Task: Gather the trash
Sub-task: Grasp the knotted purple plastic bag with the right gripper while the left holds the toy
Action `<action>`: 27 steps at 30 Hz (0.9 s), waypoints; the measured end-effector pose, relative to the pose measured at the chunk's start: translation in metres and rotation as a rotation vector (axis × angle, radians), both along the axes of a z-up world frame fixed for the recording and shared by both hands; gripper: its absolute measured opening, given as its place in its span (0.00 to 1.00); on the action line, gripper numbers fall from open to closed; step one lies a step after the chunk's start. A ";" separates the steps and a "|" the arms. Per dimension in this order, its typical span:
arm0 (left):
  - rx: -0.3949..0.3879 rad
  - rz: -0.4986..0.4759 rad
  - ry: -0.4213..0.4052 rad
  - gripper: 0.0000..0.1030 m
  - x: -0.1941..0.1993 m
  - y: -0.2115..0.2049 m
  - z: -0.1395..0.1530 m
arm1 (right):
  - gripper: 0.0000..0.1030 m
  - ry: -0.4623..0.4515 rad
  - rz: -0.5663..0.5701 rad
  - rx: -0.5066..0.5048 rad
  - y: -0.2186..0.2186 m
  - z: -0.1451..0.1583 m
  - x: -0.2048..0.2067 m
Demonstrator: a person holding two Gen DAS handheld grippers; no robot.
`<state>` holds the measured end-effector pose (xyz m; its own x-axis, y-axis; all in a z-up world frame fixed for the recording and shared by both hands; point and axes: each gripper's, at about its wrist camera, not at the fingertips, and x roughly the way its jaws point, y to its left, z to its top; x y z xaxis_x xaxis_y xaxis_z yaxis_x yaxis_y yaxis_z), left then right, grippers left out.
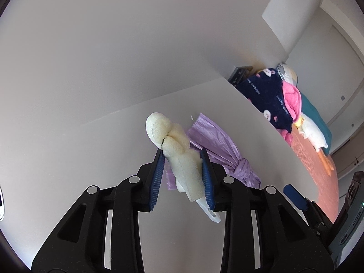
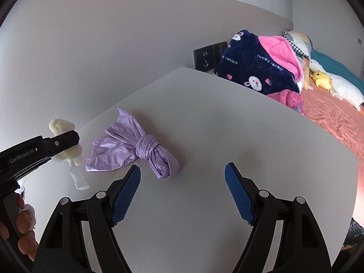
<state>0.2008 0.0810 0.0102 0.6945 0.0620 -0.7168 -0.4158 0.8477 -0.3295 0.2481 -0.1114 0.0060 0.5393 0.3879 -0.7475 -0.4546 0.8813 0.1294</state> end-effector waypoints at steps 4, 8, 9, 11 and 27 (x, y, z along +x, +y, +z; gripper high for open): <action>-0.007 0.071 -0.001 0.30 -0.010 0.021 -0.001 | 0.76 -0.001 0.009 -0.005 0.017 -0.001 0.006; -0.023 0.103 0.001 0.30 -0.016 0.033 -0.003 | 0.76 0.001 0.008 -0.021 0.033 -0.005 0.014; -0.022 0.108 0.001 0.30 -0.017 0.035 -0.003 | 0.76 0.008 0.003 -0.030 0.037 -0.008 0.018; -0.017 0.117 -0.003 0.30 -0.020 0.037 -0.001 | 0.76 0.026 -0.004 -0.046 0.043 -0.012 0.025; -0.037 0.104 -0.030 0.30 -0.026 0.041 0.006 | 0.19 0.039 -0.053 -0.027 0.020 -0.018 0.014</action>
<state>0.1752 0.1218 0.0158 0.7069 0.1089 -0.6989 -0.4902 0.7878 -0.3731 0.2617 -0.0916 -0.0117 0.5285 0.3390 -0.7783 -0.4026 0.9072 0.1218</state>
